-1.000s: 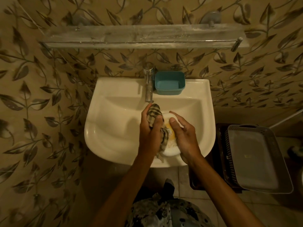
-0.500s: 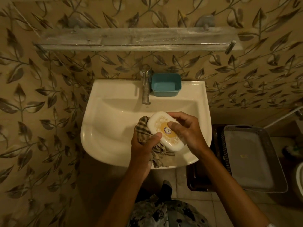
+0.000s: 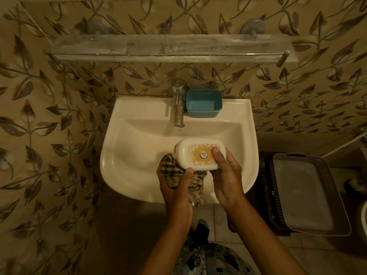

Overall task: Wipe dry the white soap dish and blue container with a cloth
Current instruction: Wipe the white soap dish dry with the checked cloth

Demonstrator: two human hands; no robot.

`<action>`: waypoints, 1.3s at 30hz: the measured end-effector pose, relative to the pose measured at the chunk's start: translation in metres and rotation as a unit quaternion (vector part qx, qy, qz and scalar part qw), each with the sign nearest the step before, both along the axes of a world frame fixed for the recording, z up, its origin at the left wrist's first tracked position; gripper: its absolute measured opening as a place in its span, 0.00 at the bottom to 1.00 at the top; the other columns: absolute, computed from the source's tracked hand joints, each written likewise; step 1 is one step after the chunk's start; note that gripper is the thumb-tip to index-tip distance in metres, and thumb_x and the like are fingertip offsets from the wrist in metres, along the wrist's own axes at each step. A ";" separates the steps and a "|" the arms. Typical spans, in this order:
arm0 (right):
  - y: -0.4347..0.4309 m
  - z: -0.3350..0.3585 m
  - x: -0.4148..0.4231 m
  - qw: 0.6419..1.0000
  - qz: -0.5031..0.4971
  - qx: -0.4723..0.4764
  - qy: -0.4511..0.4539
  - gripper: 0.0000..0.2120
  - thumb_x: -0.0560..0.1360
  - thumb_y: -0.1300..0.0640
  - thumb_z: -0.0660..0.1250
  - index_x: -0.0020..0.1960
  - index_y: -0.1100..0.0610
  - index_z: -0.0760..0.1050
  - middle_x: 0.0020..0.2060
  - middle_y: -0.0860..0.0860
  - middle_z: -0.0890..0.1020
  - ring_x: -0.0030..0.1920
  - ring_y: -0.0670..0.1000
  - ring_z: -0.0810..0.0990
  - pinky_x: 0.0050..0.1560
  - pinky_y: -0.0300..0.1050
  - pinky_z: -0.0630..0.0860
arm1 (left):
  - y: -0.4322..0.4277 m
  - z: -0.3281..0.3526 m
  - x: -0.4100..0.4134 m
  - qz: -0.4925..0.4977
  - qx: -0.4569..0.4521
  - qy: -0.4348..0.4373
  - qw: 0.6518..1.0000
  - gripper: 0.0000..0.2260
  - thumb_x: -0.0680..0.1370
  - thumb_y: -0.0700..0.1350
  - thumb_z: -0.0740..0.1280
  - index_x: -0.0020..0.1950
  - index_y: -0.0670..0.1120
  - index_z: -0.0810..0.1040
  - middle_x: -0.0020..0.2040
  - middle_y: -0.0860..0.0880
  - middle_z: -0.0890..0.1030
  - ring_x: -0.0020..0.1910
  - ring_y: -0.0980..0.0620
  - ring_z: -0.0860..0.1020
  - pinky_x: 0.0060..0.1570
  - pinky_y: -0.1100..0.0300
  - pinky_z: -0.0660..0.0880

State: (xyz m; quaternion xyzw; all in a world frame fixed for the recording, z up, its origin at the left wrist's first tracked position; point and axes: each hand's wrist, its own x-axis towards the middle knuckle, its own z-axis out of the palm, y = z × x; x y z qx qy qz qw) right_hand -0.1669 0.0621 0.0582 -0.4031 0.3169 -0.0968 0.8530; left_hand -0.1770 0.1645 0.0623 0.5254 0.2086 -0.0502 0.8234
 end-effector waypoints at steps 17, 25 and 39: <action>0.012 0.008 0.008 0.968 -0.150 -0.199 0.023 0.05 0.74 0.56 0.71 0.50 0.51 0.82 0.48 0.50 0.84 0.51 0.49 0.83 0.49 0.47 0.81 | -0.008 0.011 0.024 -0.050 0.163 -0.085 0.982 0.14 0.84 0.47 0.49 0.68 0.53 0.65 0.59 0.57 0.74 0.53 0.68 0.76 0.45 0.74 0.74; 0.003 0.012 0.010 0.954 -0.184 -0.231 0.052 0.10 0.76 0.55 0.67 0.56 0.58 0.80 0.51 0.54 0.84 0.51 0.50 0.83 0.47 0.41 0.82 | -0.035 0.007 -0.027 -0.055 0.197 -0.104 0.973 0.23 0.77 0.51 0.54 0.70 0.67 0.53 0.72 0.50 0.63 0.63 0.59 0.72 0.58 0.57 0.76; -0.007 0.028 0.047 0.945 -0.197 -0.261 -0.005 0.09 0.79 0.58 0.64 0.55 0.60 0.80 0.43 0.42 0.82 0.43 0.34 0.81 0.40 0.29 0.75 | -0.047 0.018 -0.024 -0.050 0.161 -0.140 0.976 0.27 0.77 0.48 0.54 0.75 0.60 0.49 0.76 0.51 0.58 0.71 0.57 0.65 0.67 0.58 0.69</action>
